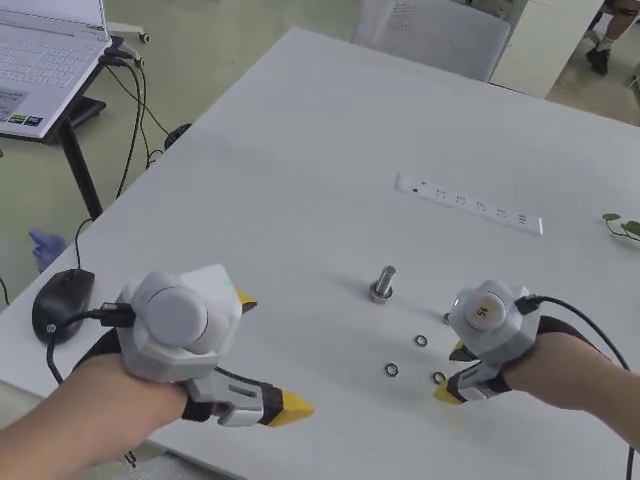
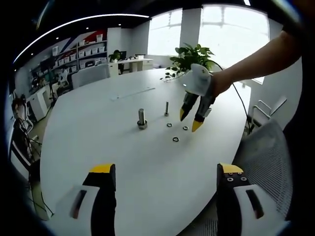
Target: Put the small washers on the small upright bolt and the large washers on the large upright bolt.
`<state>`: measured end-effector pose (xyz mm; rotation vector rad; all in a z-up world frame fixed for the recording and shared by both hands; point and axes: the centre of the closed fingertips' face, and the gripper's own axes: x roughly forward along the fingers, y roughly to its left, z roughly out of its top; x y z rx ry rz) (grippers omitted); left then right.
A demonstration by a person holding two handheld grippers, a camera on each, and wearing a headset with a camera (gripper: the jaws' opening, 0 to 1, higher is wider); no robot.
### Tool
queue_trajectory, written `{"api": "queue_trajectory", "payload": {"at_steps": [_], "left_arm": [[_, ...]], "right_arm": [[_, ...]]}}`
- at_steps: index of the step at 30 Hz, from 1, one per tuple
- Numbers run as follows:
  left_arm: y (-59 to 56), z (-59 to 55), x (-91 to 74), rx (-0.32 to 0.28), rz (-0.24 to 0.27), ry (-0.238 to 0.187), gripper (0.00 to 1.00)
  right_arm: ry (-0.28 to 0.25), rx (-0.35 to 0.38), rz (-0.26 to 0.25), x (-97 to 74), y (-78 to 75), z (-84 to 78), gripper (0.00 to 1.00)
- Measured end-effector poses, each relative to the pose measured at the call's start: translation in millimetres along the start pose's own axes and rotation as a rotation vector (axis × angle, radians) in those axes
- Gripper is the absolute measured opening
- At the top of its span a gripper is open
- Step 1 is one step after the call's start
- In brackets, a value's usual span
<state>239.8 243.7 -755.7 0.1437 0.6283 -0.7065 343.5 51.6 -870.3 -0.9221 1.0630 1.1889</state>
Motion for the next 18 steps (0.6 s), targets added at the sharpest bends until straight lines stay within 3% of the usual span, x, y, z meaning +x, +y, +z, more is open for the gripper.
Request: {"api": "queue_trajectory", "payload": {"at_steps": [12,18], "left_arm": [[1.0,0.9,-2.8,-0.015,0.005,-0.009,0.84],[-1.2,-5.1,-1.4,-0.013,-0.007,0.016,0.81]], "right_arm": [[-0.002,0.017,0.004,6.2,-0.8,-1.9,0.37],[0.006,0.007,0.001,6.2,3.5,-1.5,0.33]]}}
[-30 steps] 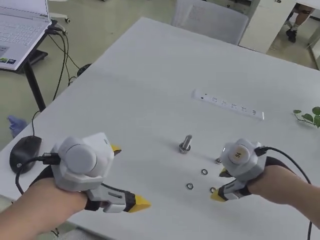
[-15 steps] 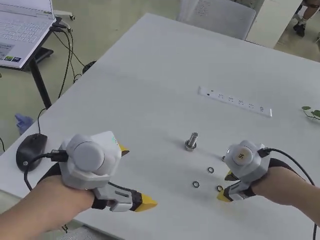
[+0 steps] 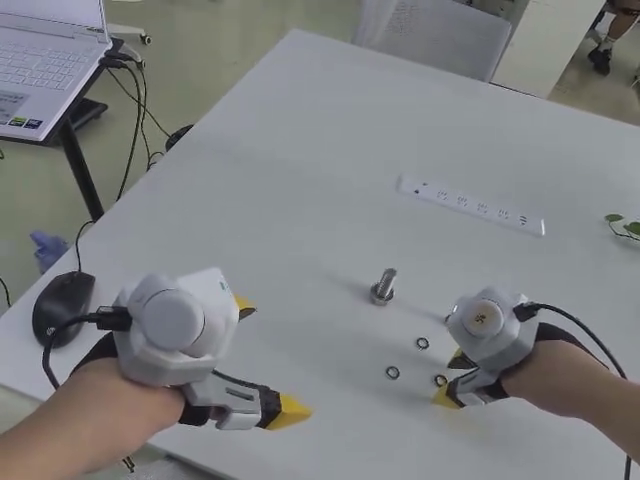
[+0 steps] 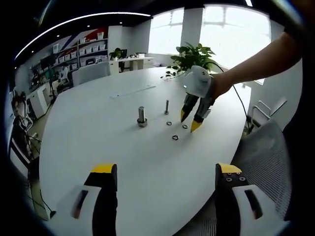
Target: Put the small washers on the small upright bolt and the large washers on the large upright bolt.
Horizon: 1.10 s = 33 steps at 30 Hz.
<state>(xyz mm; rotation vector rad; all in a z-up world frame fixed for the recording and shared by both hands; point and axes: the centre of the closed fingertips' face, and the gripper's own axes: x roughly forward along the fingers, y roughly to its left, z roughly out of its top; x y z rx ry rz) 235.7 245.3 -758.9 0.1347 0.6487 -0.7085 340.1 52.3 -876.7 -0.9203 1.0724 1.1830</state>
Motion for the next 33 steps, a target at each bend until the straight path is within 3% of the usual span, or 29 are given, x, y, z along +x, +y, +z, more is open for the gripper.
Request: {"api": "queue_trajectory", "payload": {"at_steps": [8,16,26,33], "left_arm": [[-14.2,-4.5,2.5,0.013,-0.034,0.017,0.77],[-16.0,-8.8,-0.9,0.0,-0.03,0.023,0.74],[-19.0,-11.1,-1.7,-0.006,-0.026,0.03,0.7],[-18.6,-5.4,-2.4,0.0,-0.018,0.029,0.71]], "right_arm": [[0.002,0.009,-0.004,0.6,1.1,1.2,0.25],[0.054,0.011,-0.019,1.3,-4.1,1.4,0.15],[0.109,-0.012,-0.022,1.2,-2.9,0.3,0.12],[0.081,0.012,-0.025,1.2,-4.3,-0.7,0.12]]}}
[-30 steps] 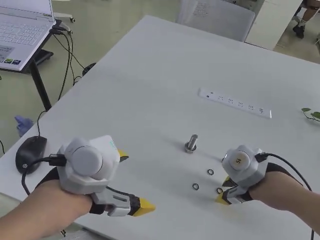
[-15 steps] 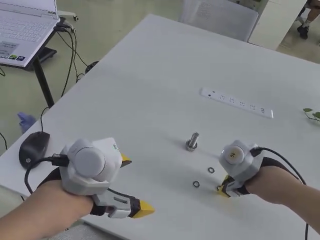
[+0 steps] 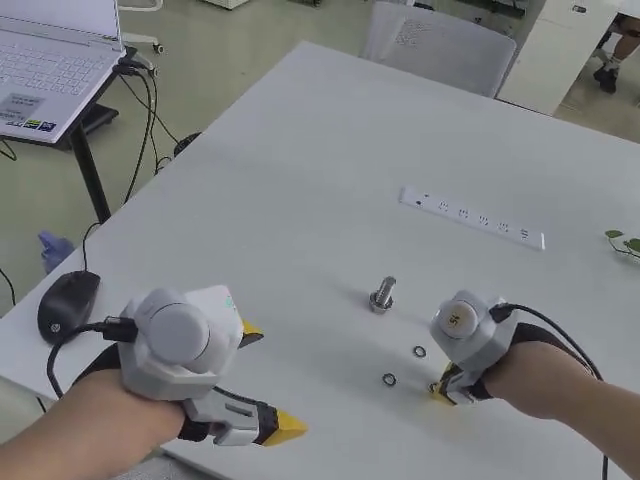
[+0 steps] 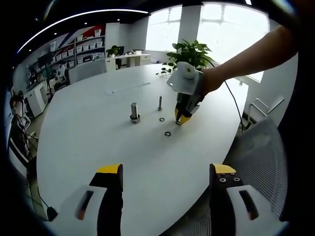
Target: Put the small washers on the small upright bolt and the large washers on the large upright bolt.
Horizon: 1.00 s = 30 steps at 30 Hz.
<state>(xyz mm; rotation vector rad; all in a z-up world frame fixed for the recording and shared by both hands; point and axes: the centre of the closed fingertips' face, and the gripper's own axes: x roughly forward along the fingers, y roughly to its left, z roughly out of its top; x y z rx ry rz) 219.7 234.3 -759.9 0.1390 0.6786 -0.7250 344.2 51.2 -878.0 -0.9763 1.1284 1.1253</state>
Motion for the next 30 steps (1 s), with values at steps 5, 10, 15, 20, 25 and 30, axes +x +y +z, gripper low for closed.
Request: {"api": "queue_trajectory", "payload": {"at_steps": [5,10,15,20,25,30], "left_arm": [[2.0,0.4,-0.6,-0.001,0.003,0.002,0.71],[3.0,-0.1,-2.2,-0.002,0.005,0.003,0.7],[3.4,1.4,-1.9,-0.005,0.003,-0.006,0.71],[7.1,3.4,-1.4,-0.005,0.004,-0.01,0.72],[8.5,2.4,0.2,0.005,0.0,0.0,0.71],[6.6,2.7,2.2,0.01,-0.008,0.007,0.71]], "right_arm": [[0.0,-0.001,-0.002,-2.0,-0.5,-1.3,0.12],[-0.009,0.007,-0.006,-11.2,-8.0,-1.2,0.12],[-0.001,0.019,-0.01,-20.1,-17.9,-8.4,0.12],[-0.011,0.045,-0.028,-35.8,-33.8,-16.8,0.12],[-0.019,0.083,-0.046,-44.2,-47.9,-23.4,0.12],[-0.028,0.092,-0.059,-49.5,-57.7,-20.4,0.12]]}}
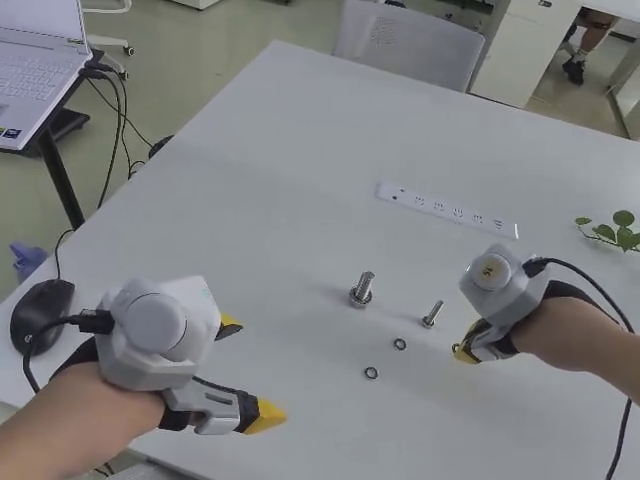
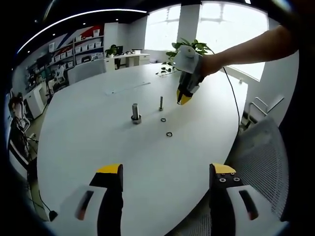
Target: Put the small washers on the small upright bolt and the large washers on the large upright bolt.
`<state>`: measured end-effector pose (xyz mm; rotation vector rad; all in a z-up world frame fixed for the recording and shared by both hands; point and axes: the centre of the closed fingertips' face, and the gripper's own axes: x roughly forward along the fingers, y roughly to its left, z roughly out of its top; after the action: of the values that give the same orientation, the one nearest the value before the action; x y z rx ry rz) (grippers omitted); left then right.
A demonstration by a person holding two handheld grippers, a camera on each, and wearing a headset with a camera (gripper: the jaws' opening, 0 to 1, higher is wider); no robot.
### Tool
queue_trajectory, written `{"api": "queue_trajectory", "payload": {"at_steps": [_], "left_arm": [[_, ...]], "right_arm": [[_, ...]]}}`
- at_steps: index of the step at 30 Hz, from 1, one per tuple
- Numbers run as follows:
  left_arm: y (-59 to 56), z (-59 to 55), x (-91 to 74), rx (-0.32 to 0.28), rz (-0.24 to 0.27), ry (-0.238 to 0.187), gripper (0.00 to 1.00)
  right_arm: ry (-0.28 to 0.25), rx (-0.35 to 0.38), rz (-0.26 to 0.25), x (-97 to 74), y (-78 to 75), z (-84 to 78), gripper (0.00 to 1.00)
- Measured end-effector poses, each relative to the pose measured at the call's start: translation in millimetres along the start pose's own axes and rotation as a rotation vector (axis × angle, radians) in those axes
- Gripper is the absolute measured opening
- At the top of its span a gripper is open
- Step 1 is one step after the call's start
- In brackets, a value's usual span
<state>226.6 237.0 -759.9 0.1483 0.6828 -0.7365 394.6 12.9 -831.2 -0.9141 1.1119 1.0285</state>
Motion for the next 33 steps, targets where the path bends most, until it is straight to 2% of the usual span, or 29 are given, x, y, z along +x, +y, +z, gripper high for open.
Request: {"api": "queue_trajectory", "payload": {"at_steps": [11,20,33], "left_arm": [[0.4,2.2,1.1,-0.002,0.001,0.002,0.69],[1.7,-2.8,1.3,-0.015,0.008,0.014,0.69],[7.3,-3.6,2.6,-0.029,0.018,0.019,0.68]], "right_arm": [[-0.047,0.011,-0.022,-17.5,-29.4,29.3,0.12],[-0.057,-0.019,-0.024,-13.3,-35.3,50.2,0.12],[-0.043,-0.042,-0.013,0.6,-41.4,53.7,0.12]]}}
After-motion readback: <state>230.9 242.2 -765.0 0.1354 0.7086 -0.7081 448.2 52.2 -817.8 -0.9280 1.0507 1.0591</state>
